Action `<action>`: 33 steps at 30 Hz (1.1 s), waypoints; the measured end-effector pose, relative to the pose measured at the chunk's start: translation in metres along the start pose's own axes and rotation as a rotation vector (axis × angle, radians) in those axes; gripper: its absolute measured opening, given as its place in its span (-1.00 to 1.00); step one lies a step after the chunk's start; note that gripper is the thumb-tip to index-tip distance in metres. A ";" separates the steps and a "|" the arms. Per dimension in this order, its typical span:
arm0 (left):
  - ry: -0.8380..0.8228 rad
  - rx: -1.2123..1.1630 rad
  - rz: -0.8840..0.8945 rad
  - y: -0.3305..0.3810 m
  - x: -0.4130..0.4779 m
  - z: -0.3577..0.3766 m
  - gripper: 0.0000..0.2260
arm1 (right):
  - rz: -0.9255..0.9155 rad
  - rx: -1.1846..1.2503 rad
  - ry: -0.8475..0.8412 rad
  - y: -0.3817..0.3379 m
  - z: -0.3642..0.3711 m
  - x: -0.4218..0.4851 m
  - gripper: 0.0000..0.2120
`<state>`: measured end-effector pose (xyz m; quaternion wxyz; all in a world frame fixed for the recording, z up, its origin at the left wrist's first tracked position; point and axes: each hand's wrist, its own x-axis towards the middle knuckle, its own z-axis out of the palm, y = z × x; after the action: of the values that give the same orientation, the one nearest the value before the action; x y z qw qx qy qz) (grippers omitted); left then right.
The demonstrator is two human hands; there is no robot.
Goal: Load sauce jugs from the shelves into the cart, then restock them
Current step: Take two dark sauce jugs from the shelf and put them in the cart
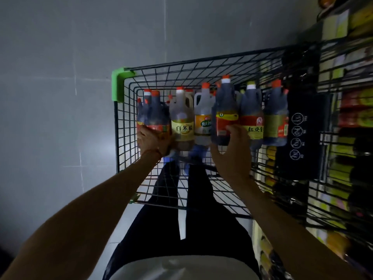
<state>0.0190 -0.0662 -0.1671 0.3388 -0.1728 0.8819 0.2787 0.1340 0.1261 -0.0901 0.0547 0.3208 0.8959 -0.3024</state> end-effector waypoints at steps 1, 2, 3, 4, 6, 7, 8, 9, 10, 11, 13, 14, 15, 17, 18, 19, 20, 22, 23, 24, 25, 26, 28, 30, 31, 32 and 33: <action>0.022 -0.017 -0.018 0.000 0.004 0.003 0.17 | 0.007 -0.008 -0.010 0.005 0.001 0.003 -0.42; 0.042 -0.026 -0.036 -0.001 0.007 0.004 0.16 | 0.014 -0.015 -0.021 0.009 0.001 0.007 -0.38; 0.050 -0.021 -0.050 -0.003 0.010 0.005 0.14 | 0.021 -0.020 -0.031 0.013 0.001 0.010 -0.36; 0.050 -0.005 -0.048 -0.003 0.011 0.003 0.11 | 0.025 -0.019 -0.037 0.015 0.001 0.013 -0.36; 0.029 0.044 -0.044 -0.002 0.014 -0.003 0.02 | 0.040 0.003 -0.047 0.018 0.000 0.017 -0.34; 0.020 0.068 -0.045 0.001 0.014 -0.008 -0.01 | 0.054 0.020 -0.050 0.018 -0.001 0.020 -0.33; 0.016 0.089 -0.064 0.001 0.014 -0.010 -0.03 | 0.075 0.038 -0.051 0.019 -0.001 0.023 -0.32; 0.015 0.090 -0.080 0.003 0.012 -0.013 -0.05 | 0.101 0.056 -0.051 0.020 -0.001 0.027 -0.32; 0.025 0.077 -0.088 0.005 0.008 -0.015 -0.04 | 0.130 0.072 -0.054 0.021 0.000 0.031 -0.32; 0.032 0.063 -0.086 0.007 0.003 -0.017 -0.03 | 0.157 0.080 -0.061 0.022 0.000 0.034 -0.32; 0.038 0.044 -0.047 0.012 -0.013 -0.020 0.00 | 0.185 0.075 -0.082 0.022 0.000 0.038 -0.32; 0.038 0.030 -0.026 0.015 -0.021 -0.020 0.02 | 0.190 0.075 -0.094 0.022 0.000 0.040 -0.31; 0.046 0.018 -0.007 0.019 -0.029 -0.020 0.07 | 0.198 0.082 -0.101 0.022 0.000 0.041 -0.31; 0.064 -0.004 0.044 0.030 -0.041 -0.015 0.12 | 0.232 0.104 -0.098 0.022 0.000 0.045 -0.32; 0.061 -0.010 0.058 0.034 -0.046 -0.011 0.09 | 0.244 0.116 -0.091 0.023 0.001 0.047 -0.34; 0.058 -0.012 0.069 0.041 -0.051 -0.008 0.05 | 0.249 0.128 -0.085 0.025 0.002 0.049 -0.36; 0.059 -0.013 0.074 0.046 -0.054 -0.004 0.02 | 0.252 0.140 -0.081 0.026 0.003 0.051 -0.37; 0.064 -0.003 0.073 0.052 -0.057 0.004 -0.03 | 0.252 0.172 -0.087 0.028 0.003 0.053 -0.39; 0.064 0.006 0.067 0.055 -0.058 0.006 -0.05 | 0.248 0.187 -0.090 0.027 0.002 0.054 -0.40; 0.069 0.020 0.075 0.056 -0.057 0.008 -0.07 | 0.249 0.197 -0.093 0.028 0.002 0.056 -0.40; 0.068 0.037 0.076 0.057 -0.056 0.010 -0.08 | 0.256 0.205 -0.098 0.028 0.003 0.057 -0.41; 0.069 0.043 0.078 0.057 -0.054 0.011 -0.09 | 0.266 0.213 -0.101 0.028 0.003 0.059 -0.40; 0.073 0.037 0.083 0.057 -0.053 0.012 -0.11 | 0.277 0.226 -0.092 0.027 0.005 0.060 -0.39; 0.073 0.042 0.088 0.057 -0.053 0.012 -0.11 | 0.277 0.239 -0.072 0.025 0.006 0.057 -0.37; 0.071 0.044 0.085 0.058 -0.053 0.012 -0.09 | 0.275 0.241 -0.059 0.022 0.007 0.055 -0.37; 0.071 0.043 0.081 0.058 -0.052 0.012 -0.08 | 0.276 0.242 -0.045 0.019 0.009 0.052 -0.36; 0.068 0.045 0.076 0.059 -0.052 0.012 -0.07 | 0.282 0.246 -0.033 0.015 0.010 0.050 -0.36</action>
<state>0.0327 -0.0065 -0.1163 0.3017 -0.1410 0.9047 0.2656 0.1032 0.1568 -0.1205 0.0716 0.4424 0.7974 -0.4042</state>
